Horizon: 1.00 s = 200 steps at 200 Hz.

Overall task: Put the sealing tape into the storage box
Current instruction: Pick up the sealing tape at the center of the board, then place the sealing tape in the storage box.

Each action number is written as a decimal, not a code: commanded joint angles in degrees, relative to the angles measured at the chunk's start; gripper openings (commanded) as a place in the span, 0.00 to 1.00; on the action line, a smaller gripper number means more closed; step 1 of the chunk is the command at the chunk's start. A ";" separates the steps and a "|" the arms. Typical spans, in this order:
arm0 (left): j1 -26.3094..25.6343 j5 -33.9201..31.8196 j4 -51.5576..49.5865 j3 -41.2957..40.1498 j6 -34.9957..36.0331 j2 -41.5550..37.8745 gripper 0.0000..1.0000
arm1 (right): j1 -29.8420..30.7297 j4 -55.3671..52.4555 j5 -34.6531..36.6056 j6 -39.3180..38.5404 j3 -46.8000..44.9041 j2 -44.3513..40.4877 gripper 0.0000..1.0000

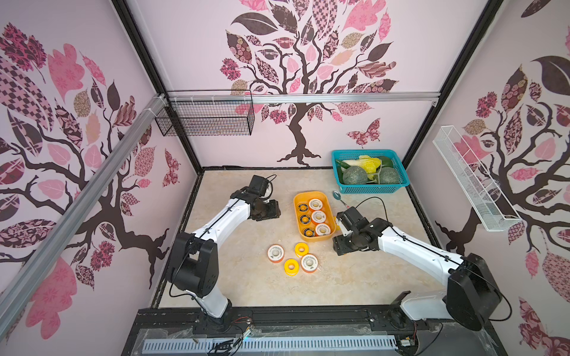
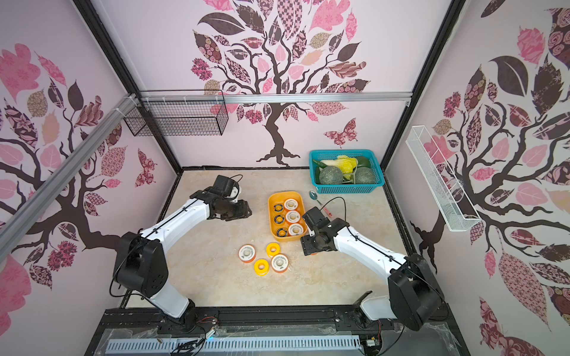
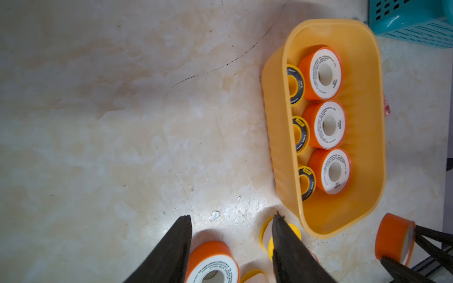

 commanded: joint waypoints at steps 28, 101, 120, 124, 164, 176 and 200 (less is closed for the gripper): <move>-3.98 1.40 4.87 8.26 -3.58 9.15 0.54 | -3.34 -1.39 -4.81 -3.00 9.80 0.43 0.70; -4.29 3.64 6.07 11.39 -3.07 15.49 0.43 | -5.56 -1.52 -6.71 -5.97 29.29 17.01 0.70; -4.24 4.00 6.15 12.06 -2.97 16.73 0.40 | -5.58 -2.10 -5.74 -6.31 34.37 21.74 0.70; -4.27 3.80 5.96 12.18 -2.88 17.05 0.39 | -5.59 -2.33 -5.46 -6.46 35.43 22.77 0.70; -4.32 5.95 6.76 12.69 -2.99 19.45 0.32 | -5.59 -3.52 -3.42 -7.07 44.60 30.93 0.70; -4.27 6.13 6.85 12.69 -2.99 19.77 0.30 | -5.61 -4.41 -2.60 -7.43 47.29 33.12 0.69; -4.29 6.46 6.67 12.86 -2.49 20.27 0.28 | -5.62 -5.82 -1.29 -8.31 51.70 37.03 0.70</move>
